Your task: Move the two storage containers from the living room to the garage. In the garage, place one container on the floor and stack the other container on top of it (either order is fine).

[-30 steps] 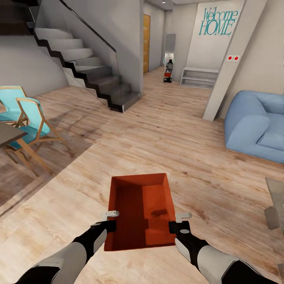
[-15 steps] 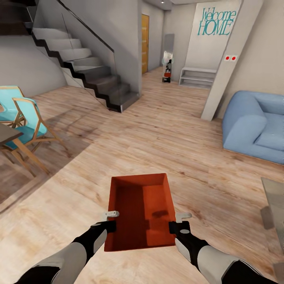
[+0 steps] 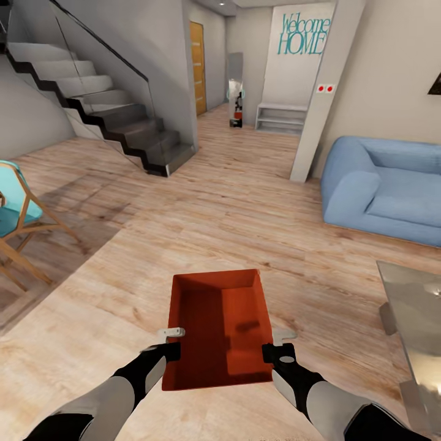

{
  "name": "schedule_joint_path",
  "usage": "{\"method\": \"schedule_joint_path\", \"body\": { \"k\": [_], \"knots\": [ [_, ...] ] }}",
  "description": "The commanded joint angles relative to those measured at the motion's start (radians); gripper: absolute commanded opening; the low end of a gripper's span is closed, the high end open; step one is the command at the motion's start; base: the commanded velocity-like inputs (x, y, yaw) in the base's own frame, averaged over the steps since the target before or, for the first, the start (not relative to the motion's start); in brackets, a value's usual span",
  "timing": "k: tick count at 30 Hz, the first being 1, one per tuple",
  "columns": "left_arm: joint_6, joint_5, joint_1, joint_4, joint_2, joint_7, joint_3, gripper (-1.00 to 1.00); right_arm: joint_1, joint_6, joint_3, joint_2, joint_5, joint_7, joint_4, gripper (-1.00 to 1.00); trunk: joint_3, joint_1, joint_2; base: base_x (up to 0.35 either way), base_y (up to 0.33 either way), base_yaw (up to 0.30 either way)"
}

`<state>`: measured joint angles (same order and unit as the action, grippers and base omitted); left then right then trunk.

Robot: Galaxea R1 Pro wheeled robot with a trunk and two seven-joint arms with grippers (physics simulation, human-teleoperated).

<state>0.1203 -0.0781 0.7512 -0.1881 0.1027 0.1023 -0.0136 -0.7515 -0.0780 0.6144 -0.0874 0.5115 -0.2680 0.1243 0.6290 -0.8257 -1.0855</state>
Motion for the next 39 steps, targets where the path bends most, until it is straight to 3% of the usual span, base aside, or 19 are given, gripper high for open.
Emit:
{"method": "schedule_joint_path", "body": {
  "k": [1, 12, 39],
  "knots": [
    [0.007, 0.008, -0.001, -0.002, -0.008, 0.011, 0.023, -1.00, -0.002, -0.008, -0.039, 0.002, 0.005, -0.008, -0.002, -1.00, 0.001, 0.000, -0.001, 0.000, 0.000, -0.241],
    [0.007, 0.008, -0.001, -0.002, -0.009, 0.011, 0.023, -1.00, -0.002, -0.008, -0.039, 0.002, 0.005, -0.008, -0.002, -1.00, 0.001, 0.000, -0.001, 0.021, 0.000, -0.203],
    [0.005, 0.009, -0.001, -0.001, -0.009, 0.010, 0.023, -1.00, -0.002, -0.006, -0.039, 0.002, 0.005, -0.008, -0.002, -1.00, 0.001, 0.000, -0.001, 0.315, 0.000, -0.004]
  ]
}}
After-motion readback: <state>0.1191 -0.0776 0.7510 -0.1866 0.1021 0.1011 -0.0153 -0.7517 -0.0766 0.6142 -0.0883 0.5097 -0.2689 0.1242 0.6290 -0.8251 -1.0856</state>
